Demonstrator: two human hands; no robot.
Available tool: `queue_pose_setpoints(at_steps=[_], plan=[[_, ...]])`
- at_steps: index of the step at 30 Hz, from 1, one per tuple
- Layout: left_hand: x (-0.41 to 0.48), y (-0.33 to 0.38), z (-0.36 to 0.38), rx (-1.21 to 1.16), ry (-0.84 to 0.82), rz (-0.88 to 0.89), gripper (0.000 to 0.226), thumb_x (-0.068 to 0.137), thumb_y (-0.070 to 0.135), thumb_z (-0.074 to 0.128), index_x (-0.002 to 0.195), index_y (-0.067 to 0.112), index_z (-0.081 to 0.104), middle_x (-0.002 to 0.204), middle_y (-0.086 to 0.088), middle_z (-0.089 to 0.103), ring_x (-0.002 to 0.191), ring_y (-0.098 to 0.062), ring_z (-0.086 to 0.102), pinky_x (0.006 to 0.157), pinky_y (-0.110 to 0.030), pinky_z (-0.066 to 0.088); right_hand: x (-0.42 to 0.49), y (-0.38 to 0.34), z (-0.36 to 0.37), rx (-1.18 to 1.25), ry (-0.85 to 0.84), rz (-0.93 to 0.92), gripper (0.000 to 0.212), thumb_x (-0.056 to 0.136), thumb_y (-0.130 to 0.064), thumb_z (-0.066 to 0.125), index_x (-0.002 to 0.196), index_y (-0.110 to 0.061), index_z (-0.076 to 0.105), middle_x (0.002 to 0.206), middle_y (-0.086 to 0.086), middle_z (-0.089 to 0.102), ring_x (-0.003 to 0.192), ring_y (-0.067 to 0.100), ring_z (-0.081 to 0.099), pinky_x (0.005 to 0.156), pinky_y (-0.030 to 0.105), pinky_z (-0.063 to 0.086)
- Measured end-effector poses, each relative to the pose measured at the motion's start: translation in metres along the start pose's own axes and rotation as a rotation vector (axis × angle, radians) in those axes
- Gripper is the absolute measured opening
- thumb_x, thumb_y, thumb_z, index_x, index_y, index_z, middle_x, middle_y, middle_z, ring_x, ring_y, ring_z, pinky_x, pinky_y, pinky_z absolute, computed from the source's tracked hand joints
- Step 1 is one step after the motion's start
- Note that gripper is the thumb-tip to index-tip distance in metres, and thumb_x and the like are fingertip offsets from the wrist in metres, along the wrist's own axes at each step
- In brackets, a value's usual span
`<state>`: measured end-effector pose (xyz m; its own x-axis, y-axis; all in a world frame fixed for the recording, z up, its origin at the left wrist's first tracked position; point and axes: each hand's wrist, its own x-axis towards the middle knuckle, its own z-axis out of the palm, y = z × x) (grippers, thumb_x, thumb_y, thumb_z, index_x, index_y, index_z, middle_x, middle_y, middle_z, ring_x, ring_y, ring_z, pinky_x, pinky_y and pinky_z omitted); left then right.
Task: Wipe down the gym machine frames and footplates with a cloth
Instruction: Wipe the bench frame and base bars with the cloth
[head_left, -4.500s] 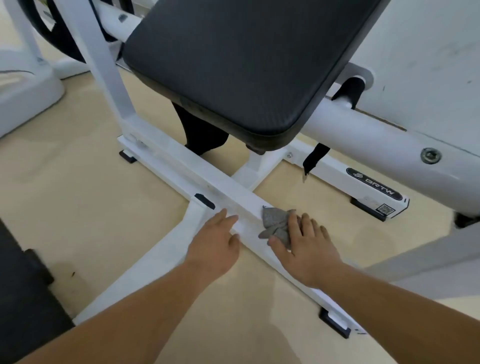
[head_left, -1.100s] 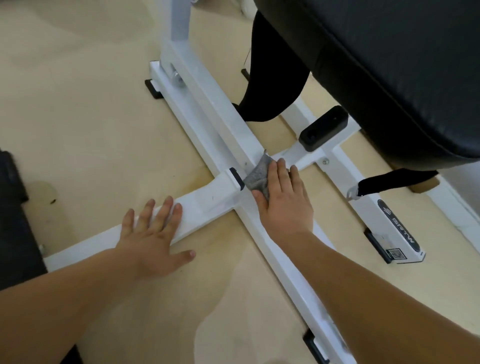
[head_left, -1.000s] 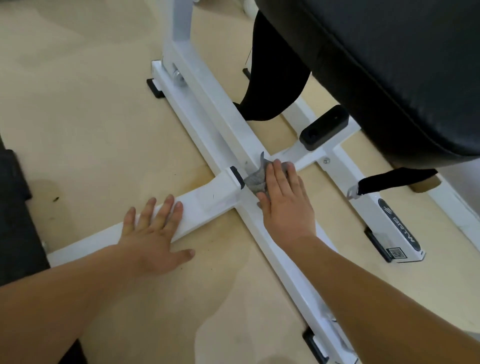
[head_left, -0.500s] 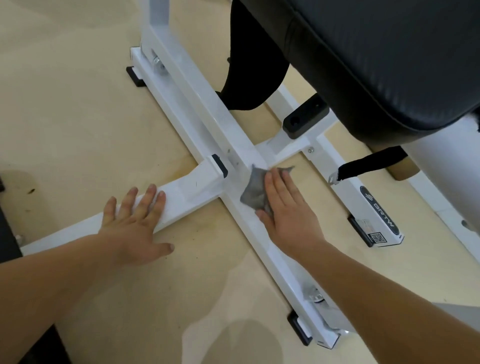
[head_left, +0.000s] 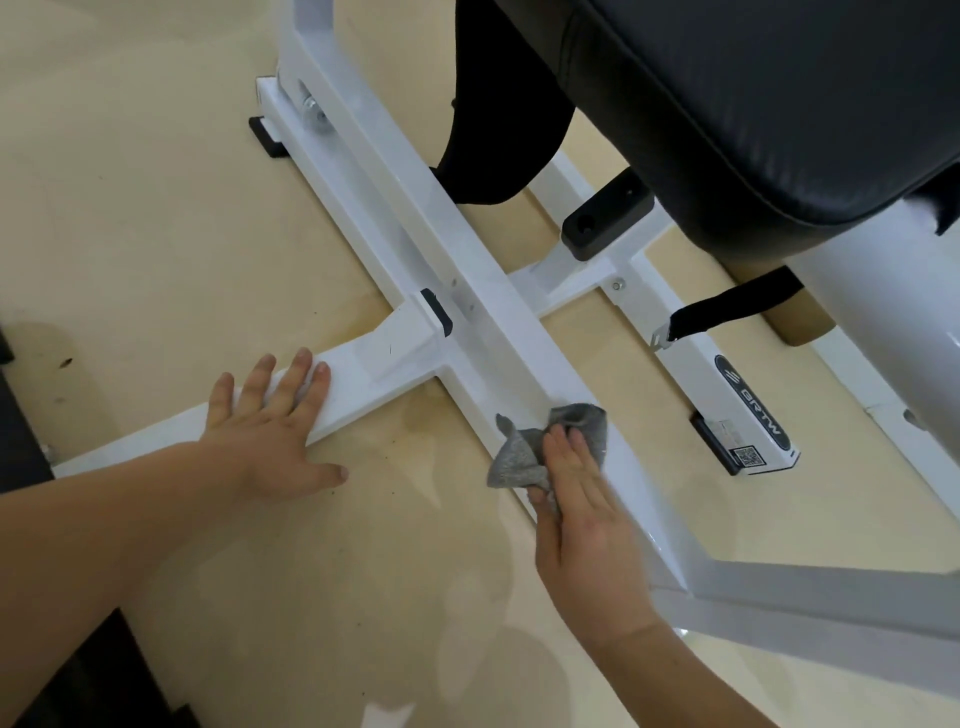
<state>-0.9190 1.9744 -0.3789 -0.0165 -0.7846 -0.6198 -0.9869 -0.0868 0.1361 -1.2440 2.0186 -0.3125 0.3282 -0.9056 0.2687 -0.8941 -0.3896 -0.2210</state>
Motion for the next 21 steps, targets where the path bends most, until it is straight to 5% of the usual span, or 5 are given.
queue_pose_setpoints(at_steps=[4,8,12,15,21], plan=[[0.000,0.000,0.000,-0.021,-0.011,0.018,0.122,0.078,0.087,0.043,0.148,0.033,-0.041,0.154,0.009,-0.050,0.149,-0.028,-0.037,0.121,-0.057,-0.017,0.000,-0.020,0.033,-0.046,-0.143,-0.300,0.048,0.106,-0.023,0.045,0.146,0.002,0.051,0.156,0.014,0.046,0.149,0.029,0.038,0.117,0.041,0.041],[0.002,-0.001,0.001,-0.018,-0.012,0.015,0.123,0.077,0.088,0.043,0.147,0.034,-0.042,0.153,0.009,-0.052,0.148,-0.027,-0.039,0.121,-0.058,-0.018,0.039,0.006,0.076,-0.250,-0.200,-0.112,0.055,0.100,-0.021,0.053,0.148,0.004,0.047,0.158,0.019,0.042,0.149,0.032,0.037,0.117,0.046,0.040],[0.005,-0.002,0.004,-0.013,0.002,0.028,0.122,0.077,0.090,0.040,0.146,0.034,-0.043,0.153,0.009,-0.052,0.148,-0.028,-0.039,0.121,-0.058,-0.018,0.052,0.020,0.112,-0.313,-0.303,0.099,0.069,0.104,-0.043,0.030,0.155,0.003,0.033,0.162,0.020,0.033,0.149,0.038,0.036,0.124,0.047,0.026],[0.005,-0.003,0.006,-0.020,0.006,0.024,0.123,0.075,0.090,0.040,0.146,0.035,-0.044,0.152,0.009,-0.053,0.147,-0.027,-0.040,0.120,-0.058,-0.020,0.062,0.015,0.124,-0.325,-0.310,0.169,0.082,0.104,-0.062,0.020,0.162,-0.004,0.012,0.169,0.015,0.017,0.154,0.032,0.018,0.127,0.044,0.007],[0.007,-0.003,0.007,-0.032,0.013,0.031,0.123,0.075,0.089,0.040,0.143,0.035,-0.047,0.150,0.010,-0.056,0.146,-0.027,-0.041,0.119,-0.058,-0.021,0.117,-0.001,0.145,-0.290,-0.325,-0.028,0.079,0.105,-0.062,0.011,0.164,-0.011,0.005,0.172,0.008,0.003,0.159,0.027,-0.001,0.129,0.047,0.004]])
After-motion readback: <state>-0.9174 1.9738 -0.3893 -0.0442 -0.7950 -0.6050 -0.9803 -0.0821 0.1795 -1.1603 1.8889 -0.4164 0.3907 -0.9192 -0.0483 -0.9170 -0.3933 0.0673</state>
